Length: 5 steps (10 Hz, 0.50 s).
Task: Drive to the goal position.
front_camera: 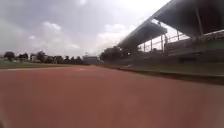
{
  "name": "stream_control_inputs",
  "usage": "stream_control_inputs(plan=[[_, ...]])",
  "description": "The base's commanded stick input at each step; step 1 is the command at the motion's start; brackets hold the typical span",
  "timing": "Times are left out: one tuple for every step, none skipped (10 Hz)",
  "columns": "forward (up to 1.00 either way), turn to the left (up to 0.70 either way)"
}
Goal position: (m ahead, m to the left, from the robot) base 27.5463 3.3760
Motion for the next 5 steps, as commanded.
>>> stream_control_inputs(plan=[[0.45,0.0],[0.45,0.0],[0.45,0.0],[0.45,0.0],[0.45,0.0]])
